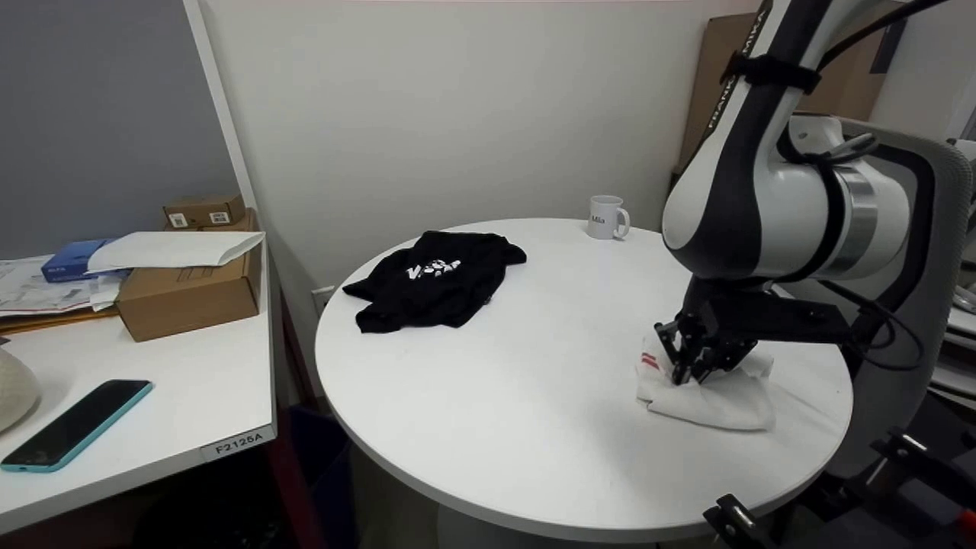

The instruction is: Wipe the table top with the white towel

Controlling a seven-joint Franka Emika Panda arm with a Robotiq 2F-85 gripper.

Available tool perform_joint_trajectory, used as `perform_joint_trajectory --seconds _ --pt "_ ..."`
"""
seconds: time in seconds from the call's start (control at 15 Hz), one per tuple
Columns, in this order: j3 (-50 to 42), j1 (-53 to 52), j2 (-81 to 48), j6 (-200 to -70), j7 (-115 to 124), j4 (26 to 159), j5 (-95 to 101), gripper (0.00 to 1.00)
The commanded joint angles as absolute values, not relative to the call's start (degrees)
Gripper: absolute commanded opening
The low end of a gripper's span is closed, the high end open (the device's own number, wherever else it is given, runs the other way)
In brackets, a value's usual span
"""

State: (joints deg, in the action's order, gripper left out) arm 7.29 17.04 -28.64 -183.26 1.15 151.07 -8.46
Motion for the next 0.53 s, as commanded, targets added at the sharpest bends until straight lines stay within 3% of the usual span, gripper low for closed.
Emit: perform_joint_trajectory --seconds 0.0,0.2,0.47 --pt "17.7 18.9 -31.9 -189.7 4.4 154.9 -7.5 0.03" --pt "21.3 15.9 -35.6 -192.0 9.4 150.2 -7.0 0.03" --pt "17.5 8.8 -40.7 -186.0 11.7 136.7 -8.3 0.03"
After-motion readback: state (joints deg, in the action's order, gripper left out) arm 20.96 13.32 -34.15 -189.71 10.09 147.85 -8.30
